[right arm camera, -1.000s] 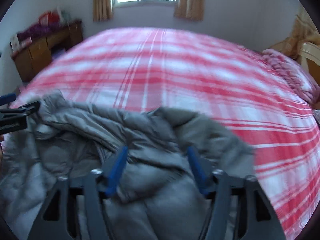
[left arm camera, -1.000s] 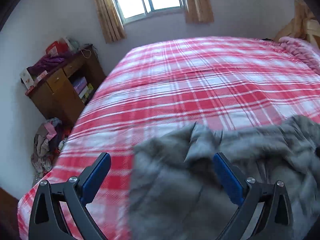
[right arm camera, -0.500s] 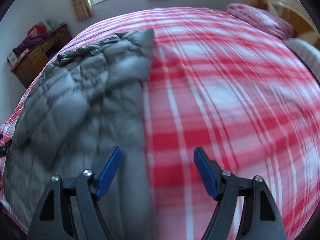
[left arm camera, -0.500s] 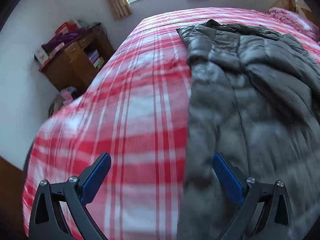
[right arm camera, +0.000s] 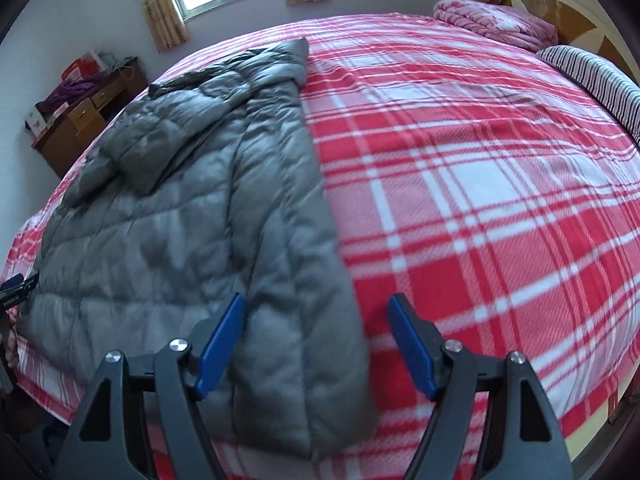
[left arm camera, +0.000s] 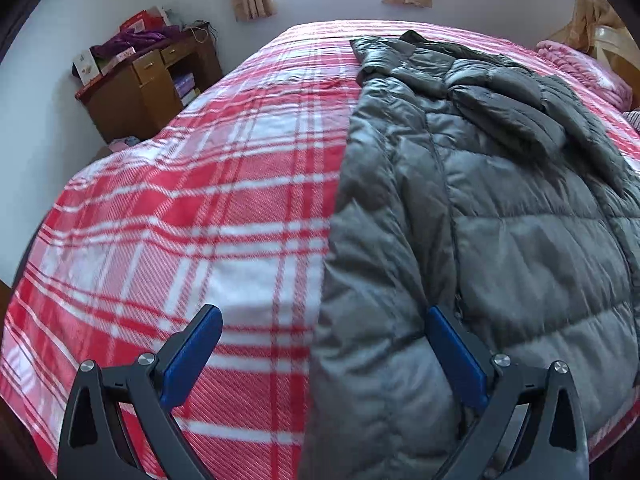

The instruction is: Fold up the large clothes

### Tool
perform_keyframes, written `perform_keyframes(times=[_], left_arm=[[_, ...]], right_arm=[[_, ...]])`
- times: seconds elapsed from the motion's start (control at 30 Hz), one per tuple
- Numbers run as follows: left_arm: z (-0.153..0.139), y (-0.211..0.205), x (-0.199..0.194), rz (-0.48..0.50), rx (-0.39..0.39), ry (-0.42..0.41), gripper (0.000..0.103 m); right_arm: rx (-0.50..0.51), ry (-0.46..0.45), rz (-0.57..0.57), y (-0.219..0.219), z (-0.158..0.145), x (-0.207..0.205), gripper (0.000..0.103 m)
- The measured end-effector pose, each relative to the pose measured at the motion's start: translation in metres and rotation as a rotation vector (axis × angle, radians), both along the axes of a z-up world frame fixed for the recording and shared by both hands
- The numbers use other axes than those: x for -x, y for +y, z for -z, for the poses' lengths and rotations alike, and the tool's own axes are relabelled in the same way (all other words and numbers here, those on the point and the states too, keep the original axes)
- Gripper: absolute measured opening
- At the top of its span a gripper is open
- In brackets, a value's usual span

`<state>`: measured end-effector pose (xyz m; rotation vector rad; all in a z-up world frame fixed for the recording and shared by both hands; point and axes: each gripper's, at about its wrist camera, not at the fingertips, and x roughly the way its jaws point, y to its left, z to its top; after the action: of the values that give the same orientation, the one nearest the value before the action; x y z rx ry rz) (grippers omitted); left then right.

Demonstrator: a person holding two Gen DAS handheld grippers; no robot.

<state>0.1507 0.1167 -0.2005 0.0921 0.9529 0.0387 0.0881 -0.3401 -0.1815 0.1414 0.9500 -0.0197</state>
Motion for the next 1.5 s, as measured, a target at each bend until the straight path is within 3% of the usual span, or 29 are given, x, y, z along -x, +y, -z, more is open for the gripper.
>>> perform_keyframes(times=[0.03, 0.1, 0.13, 0.17, 0.23, 0.37, 0.53, 0.67, 0.77, 0.87, 1.07, 1.33, 1.4, 1.47, 1.5], left_arm=[[0.000, 0.000, 0.001, 0.002, 0.015, 0.000, 0.102], [0.001, 0.000, 0.005, 0.034, 0.101, 0.011, 0.082], [0.001, -0.001, 0.005, 0.056, 0.148, 0.023, 0.054], [-0.002, -0.002, 0.009, 0.069, 0.179, 0.019, 0.035], [-0.009, -0.009, 0.016, 0.116, 0.166, 0.005, 0.011], [-0.040, -0.009, 0.038, 0.154, 0.173, -0.078, 0.006], [-0.121, 0.008, 0.079, 0.226, 0.289, -0.234, 0.005], [-0.181, 0.020, 0.093, 0.244, 0.335, -0.346, 0.005], [-0.201, 0.020, 0.070, 0.261, 0.341, -0.379, 0.005], [-0.197, 0.019, 0.011, 0.240, 0.332, -0.361, 0.005], [-0.154, -0.004, -0.127, 0.200, 0.289, -0.258, 0.006], [-0.111, -0.042, -0.234, 0.091, 0.124, -0.166, 0.015], [-0.106, -0.039, -0.243, 0.038, 0.079, -0.182, 0.030], [-0.108, -0.029, -0.246, -0.029, 0.040, -0.225, 0.074], [-0.110, -0.023, -0.245, -0.058, 0.044, -0.251, 0.080]], right_arm=[[-0.009, -0.002, -0.002, 0.001, 0.001, 0.003, 0.072], [-0.013, -0.002, -0.009, 0.006, 0.004, 0.007, 0.051], [-0.018, -0.002, -0.023, 0.009, 0.004, 0.007, 0.042], [-0.031, -0.004, -0.038, 0.012, 0.005, 0.008, 0.018], [-0.080, -0.011, -0.057, 0.014, 0.005, 0.011, 0.012], [-0.131, -0.082, -0.046, 0.007, -0.013, 0.026, 0.008], [-0.188, -0.207, -0.066, 0.002, -0.067, 0.052, 0.008], [-0.207, -0.351, -0.099, -0.001, -0.134, 0.074, 0.008], [-0.203, -0.449, -0.116, 0.000, -0.175, 0.070, 0.008], [-0.182, -0.517, -0.124, -0.003, -0.199, 0.029, 0.008], [-0.146, -0.493, -0.043, -0.004, -0.173, -0.104, 0.008], [-0.117, -0.374, 0.092, -0.021, -0.103, -0.220, 0.008], [-0.096, -0.345, 0.112, -0.024, -0.088, -0.242, 0.008], [-0.093, -0.308, 0.110, -0.026, -0.077, -0.257, 0.009], [-0.091, -0.295, 0.114, -0.028, -0.072, -0.264, 0.009]])
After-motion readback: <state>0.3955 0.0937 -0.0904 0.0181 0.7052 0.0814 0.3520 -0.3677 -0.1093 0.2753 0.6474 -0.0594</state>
